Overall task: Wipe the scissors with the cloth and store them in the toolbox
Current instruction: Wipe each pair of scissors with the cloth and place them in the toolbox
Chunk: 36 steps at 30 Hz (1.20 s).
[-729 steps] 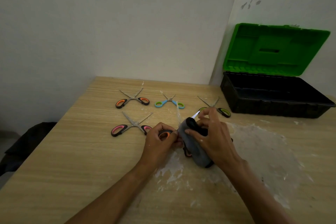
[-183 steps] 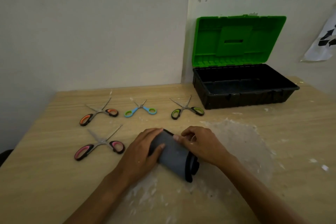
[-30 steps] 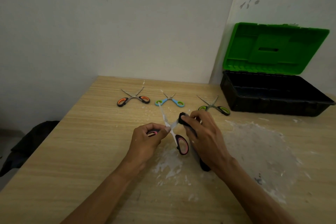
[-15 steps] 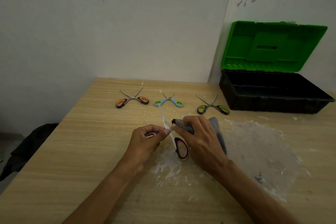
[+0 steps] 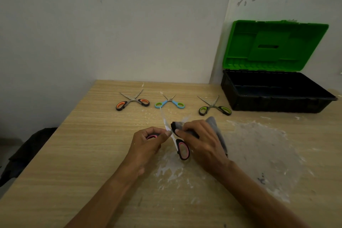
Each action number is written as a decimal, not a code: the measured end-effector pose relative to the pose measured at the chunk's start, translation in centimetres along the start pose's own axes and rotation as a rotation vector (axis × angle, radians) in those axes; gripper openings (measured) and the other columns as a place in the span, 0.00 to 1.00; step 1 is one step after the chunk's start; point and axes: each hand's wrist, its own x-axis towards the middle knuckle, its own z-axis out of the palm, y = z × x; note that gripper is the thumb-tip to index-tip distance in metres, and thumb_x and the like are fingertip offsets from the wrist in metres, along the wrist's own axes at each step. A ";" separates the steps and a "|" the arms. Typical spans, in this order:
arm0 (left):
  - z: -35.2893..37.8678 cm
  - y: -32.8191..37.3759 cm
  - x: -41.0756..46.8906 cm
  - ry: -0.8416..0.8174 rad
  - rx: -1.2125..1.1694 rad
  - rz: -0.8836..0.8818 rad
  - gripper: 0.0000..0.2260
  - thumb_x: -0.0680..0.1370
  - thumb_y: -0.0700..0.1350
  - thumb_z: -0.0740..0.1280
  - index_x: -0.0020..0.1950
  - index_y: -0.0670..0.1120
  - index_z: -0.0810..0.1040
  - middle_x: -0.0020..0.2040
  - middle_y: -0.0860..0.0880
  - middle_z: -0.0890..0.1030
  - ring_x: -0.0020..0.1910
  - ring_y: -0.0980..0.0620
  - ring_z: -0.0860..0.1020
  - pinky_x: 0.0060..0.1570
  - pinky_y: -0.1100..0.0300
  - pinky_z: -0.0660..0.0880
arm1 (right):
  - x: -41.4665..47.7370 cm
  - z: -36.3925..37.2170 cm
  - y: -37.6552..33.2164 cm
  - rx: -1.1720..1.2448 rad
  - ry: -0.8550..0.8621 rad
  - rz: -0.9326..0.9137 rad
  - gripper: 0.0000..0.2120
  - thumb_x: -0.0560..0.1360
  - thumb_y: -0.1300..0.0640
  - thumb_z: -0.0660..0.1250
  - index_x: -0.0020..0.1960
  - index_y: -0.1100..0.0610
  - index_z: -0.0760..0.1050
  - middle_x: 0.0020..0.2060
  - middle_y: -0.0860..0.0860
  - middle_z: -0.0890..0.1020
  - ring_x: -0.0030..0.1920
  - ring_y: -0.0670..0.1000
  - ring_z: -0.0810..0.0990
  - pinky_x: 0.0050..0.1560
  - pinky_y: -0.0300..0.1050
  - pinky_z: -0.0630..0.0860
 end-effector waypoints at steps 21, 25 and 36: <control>0.1 -0.6 0.4 -0.020 -0.017 0.064 0.05 0.74 0.44 0.77 0.45 0.43 0.87 0.33 0.57 0.83 0.29 0.65 0.76 0.29 0.73 0.70 | 0.7 -0.3 -0.5 -0.158 0.033 -0.032 0.12 0.78 0.55 0.63 0.59 0.56 0.78 0.54 0.53 0.75 0.53 0.52 0.71 0.50 0.44 0.67; 0.0 -1.1 0.6 -0.011 0.028 0.054 0.04 0.74 0.43 0.76 0.44 0.42 0.87 0.35 0.55 0.84 0.31 0.65 0.77 0.32 0.73 0.70 | 1.0 -0.6 1.6 -0.304 0.025 0.088 0.13 0.76 0.60 0.68 0.59 0.58 0.81 0.53 0.58 0.79 0.52 0.57 0.74 0.49 0.49 0.69; 0.4 -1.2 0.4 0.037 0.116 0.110 0.03 0.75 0.46 0.76 0.45 0.47 0.87 0.39 0.55 0.87 0.37 0.65 0.81 0.34 0.73 0.72 | 0.4 0.3 -1.9 -0.099 -0.029 -0.018 0.17 0.73 0.60 0.73 0.60 0.55 0.74 0.54 0.52 0.73 0.53 0.52 0.70 0.48 0.49 0.71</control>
